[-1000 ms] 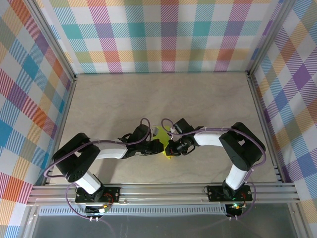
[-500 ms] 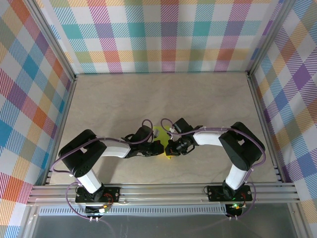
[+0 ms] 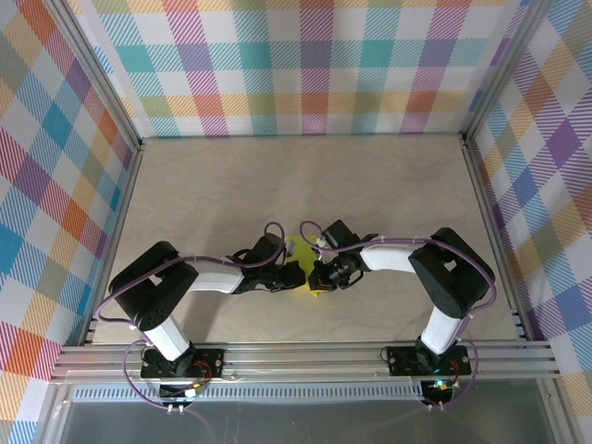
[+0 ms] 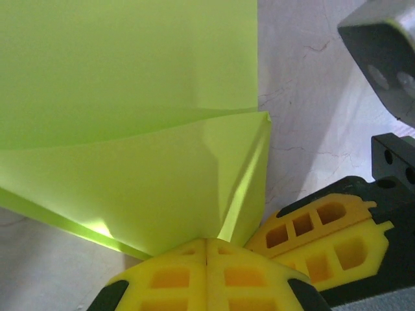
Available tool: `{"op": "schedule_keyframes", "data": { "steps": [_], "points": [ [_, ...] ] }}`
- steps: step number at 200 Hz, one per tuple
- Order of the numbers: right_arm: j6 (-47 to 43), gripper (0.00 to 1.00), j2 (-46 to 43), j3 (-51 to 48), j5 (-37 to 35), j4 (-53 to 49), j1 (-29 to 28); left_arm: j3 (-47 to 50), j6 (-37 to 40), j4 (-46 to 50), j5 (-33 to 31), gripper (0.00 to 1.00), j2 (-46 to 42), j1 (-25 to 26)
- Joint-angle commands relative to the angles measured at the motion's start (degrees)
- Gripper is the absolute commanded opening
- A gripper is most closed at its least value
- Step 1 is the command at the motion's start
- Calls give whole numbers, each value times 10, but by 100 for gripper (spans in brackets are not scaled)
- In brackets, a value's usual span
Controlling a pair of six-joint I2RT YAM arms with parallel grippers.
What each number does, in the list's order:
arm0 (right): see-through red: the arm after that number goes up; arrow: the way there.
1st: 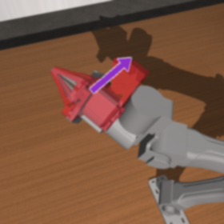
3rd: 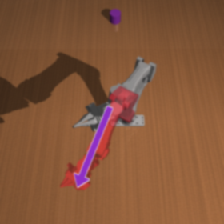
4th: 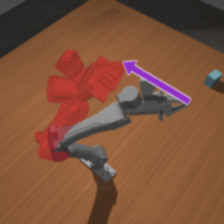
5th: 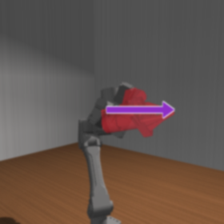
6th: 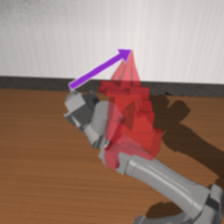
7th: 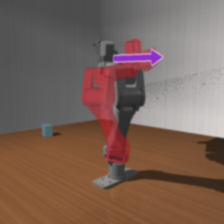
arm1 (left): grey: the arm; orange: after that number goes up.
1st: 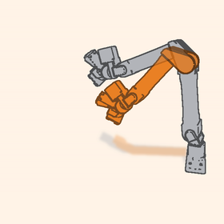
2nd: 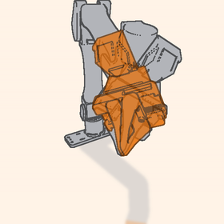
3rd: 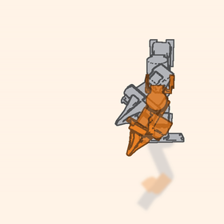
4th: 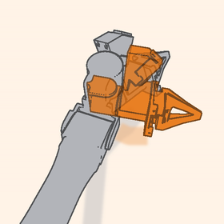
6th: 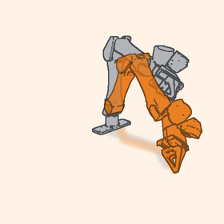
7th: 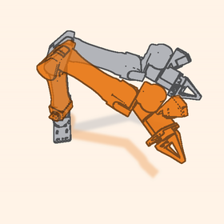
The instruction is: Fold a paper plane with a square sheet of paper (fold left side to right side)
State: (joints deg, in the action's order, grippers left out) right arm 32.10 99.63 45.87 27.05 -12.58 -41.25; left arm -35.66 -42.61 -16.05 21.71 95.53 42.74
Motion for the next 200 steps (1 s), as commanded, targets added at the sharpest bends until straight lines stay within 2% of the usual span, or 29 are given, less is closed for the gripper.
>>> {"op": "schedule_keyframes", "data": {
  "steps": [1, 71, 125, 175, 200],
  "points": [
    [-15, 0, 52, -43, -130, -111, -6, -5, 15, 49, -50, 0, 19, -34],
    [-14, 0, 48, -42, -127, -113, -6, -16, 79, 72, -50, 0, 18, -127],
    [-9, 0, 43, -44, -118, -106, -6, -40, 109, 72, -18, 0, 34, -191],
    [0, 0, 29, -41, -103, -97, -6, -64, 126, 123, 6, 0, -21, -193],
    [2, 0, 22, -39, -102, -93, -6, -59, 117, 134, 17, 0, -50, -156]
  ]
}}
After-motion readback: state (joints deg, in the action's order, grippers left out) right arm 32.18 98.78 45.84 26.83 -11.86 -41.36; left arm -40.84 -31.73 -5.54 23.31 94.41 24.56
